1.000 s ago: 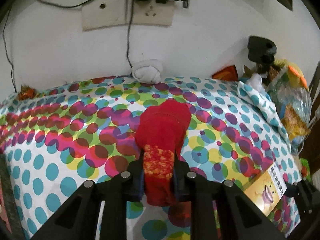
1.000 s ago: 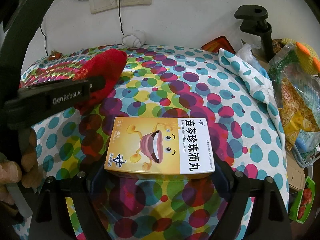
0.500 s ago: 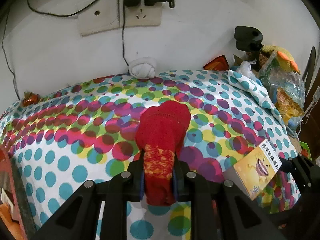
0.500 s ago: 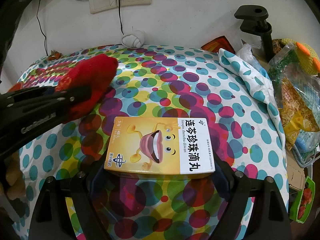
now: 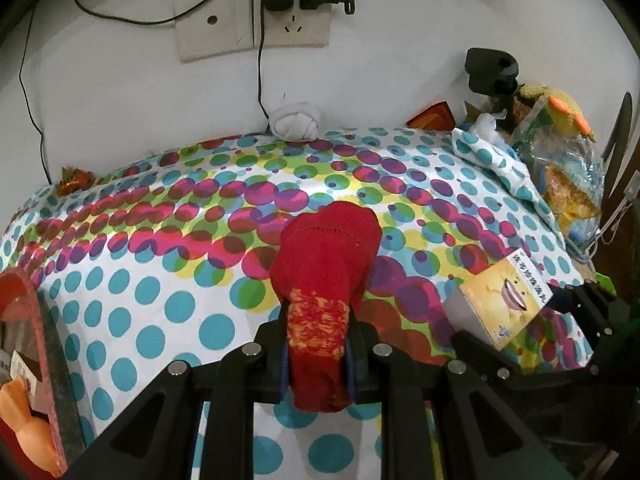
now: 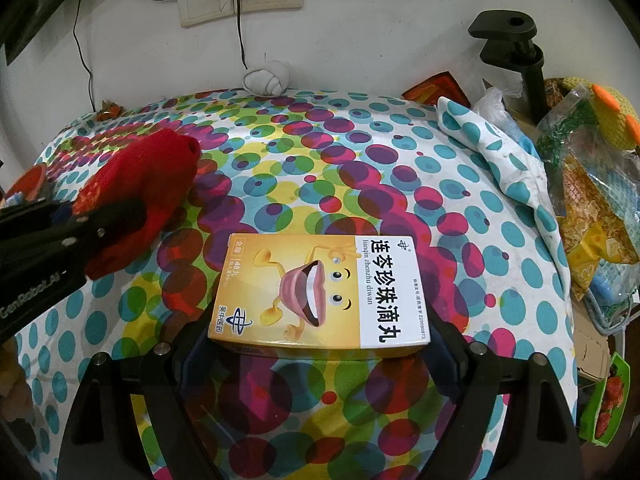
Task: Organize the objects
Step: 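Lift the red sock off the bedspread with the left gripper, then carry the red sock over the red tray with the left gripper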
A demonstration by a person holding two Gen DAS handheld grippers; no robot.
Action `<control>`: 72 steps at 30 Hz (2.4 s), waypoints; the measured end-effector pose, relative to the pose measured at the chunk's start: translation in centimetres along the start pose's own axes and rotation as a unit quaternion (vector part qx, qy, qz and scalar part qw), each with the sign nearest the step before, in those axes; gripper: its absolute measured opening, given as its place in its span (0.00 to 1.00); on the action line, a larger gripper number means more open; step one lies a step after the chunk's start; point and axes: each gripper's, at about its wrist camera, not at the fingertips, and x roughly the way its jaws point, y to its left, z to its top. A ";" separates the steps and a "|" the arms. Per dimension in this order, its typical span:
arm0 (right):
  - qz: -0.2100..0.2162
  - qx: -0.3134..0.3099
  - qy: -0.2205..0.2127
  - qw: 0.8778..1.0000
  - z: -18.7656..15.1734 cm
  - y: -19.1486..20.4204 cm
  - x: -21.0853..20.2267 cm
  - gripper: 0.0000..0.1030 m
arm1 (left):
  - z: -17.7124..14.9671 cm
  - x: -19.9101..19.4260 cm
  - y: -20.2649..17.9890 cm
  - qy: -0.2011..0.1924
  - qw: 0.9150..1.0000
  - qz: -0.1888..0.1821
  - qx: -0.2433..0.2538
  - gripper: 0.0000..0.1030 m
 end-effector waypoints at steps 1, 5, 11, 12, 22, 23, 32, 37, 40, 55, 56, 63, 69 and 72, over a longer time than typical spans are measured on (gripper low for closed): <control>0.000 0.000 0.000 1.000 0.0 0.0 0.0 0.83 | -0.1 -0.2 0.1 -0.002 1.000 0.000 0.000 0.20; 0.000 0.000 0.000 1.000 0.0 0.0 0.0 0.83 | -0.2 -0.7 0.1 -0.006 1.000 0.011 0.005 0.20; 0.000 0.000 0.000 1.000 0.0 0.1 0.0 0.83 | -0.5 -1.8 0.6 -0.011 1.000 0.020 0.002 0.20; 0.000 0.000 0.000 1.000 0.1 0.1 0.1 0.83 | -0.6 -2.0 0.7 -0.013 1.000 0.025 0.003 0.20; 0.000 -0.001 0.000 1.000 0.0 0.1 0.1 0.83 | -0.9 -3.6 1.7 -0.018 1.000 0.025 -0.007 0.20; 0.000 -0.001 0.000 1.000 0.0 0.1 0.1 0.83 | -1.0 -3.7 1.8 -0.017 1.000 0.024 -0.008 0.20; 0.000 -0.001 0.000 1.000 -0.1 0.0 0.1 0.83 | -1.7 -5.2 2.9 -0.019 0.999 0.026 -0.024 0.20; 0.000 -0.002 0.000 1.000 -0.1 0.1 0.2 0.83 | -1.5 -6.5 3.8 -0.029 0.999 0.027 -0.032 0.20; 0.000 -0.002 0.000 1.000 0.0 0.1 0.2 0.83 | -1.4 -7.1 4.7 -0.031 0.998 0.028 -0.038 0.20; 0.000 -0.002 0.000 1.000 0.0 0.0 0.1 0.83 | -1.7 -9.7 11.0 -0.038 0.993 0.051 -0.097 0.20; 0.000 -0.002 0.000 1.000 0.0 0.0 0.0 0.83 | -1.8 -9.9 11.4 -0.038 0.993 0.058 -0.098 0.20; 0.000 -0.003 0.000 1.000 0.0 0.0 0.0 0.83 | -2.1 -11.2 14.0 -0.037 0.991 0.087 -0.093 0.20; 0.000 -0.003 0.001 1.000 0.1 0.0 0.1 0.84 | -2.5 -11.9 16.2 -0.033 0.989 0.107 -0.098 0.20; 0.000 -0.003 0.001 1.000 0.1 0.0 0.1 0.84 | -2.8 -12.1 17.3 -0.028 0.988 0.119 -0.098 0.20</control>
